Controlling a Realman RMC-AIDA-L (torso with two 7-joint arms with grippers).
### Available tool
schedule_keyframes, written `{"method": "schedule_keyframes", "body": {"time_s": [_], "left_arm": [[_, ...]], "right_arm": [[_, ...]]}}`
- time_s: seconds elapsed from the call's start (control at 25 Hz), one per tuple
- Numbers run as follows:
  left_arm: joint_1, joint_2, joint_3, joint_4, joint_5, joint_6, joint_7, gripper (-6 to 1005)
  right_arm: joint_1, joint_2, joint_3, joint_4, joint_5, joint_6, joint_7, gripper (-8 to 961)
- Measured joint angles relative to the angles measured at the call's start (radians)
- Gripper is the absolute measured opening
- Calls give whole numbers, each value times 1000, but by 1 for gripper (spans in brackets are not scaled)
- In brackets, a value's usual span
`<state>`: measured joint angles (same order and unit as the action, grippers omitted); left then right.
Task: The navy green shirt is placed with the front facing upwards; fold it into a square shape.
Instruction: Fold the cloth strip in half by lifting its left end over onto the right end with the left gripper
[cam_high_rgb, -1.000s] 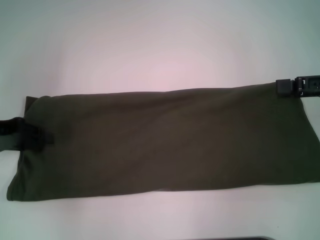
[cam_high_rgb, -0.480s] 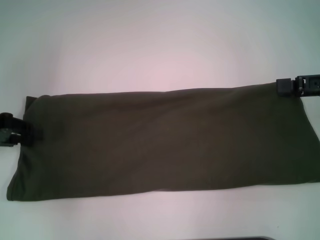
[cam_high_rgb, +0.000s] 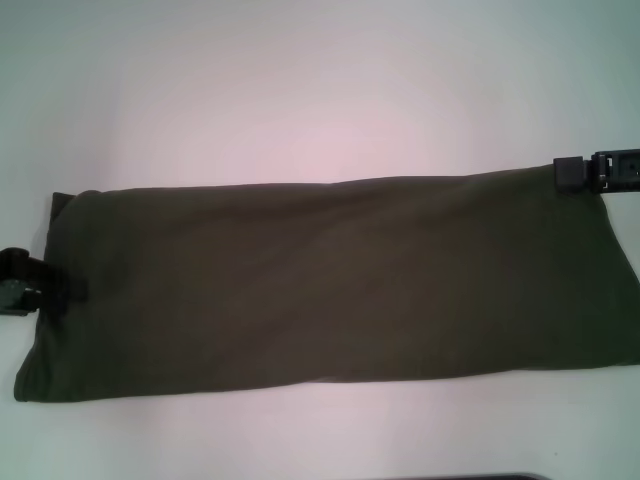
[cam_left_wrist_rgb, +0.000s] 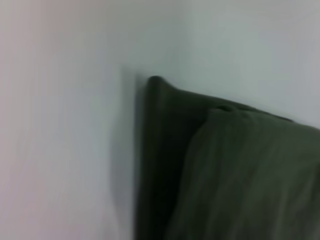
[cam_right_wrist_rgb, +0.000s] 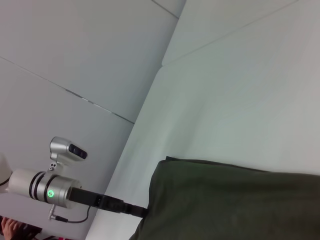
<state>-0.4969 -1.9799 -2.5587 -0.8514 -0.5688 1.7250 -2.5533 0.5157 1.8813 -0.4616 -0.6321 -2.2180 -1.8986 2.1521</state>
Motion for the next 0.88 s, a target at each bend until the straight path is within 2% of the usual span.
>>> {"method": "schedule_keyframes", "body": {"time_s": [0.32, 0.64, 0.88], "left_arm": [[-1, -2, -8, -6, 23, -19, -15, 391], [3, 13, -121, -98, -44, 134, 49, 392], [5, 22, -130, -105, -85, 167, 92, 393]], "right_arm": [[-1, -1, -2, 0, -2, 2, 9, 656], [3, -3, -2, -1, -2, -2, 11, 655], [7, -3, -6, -1, -2, 3, 11, 655]]}}
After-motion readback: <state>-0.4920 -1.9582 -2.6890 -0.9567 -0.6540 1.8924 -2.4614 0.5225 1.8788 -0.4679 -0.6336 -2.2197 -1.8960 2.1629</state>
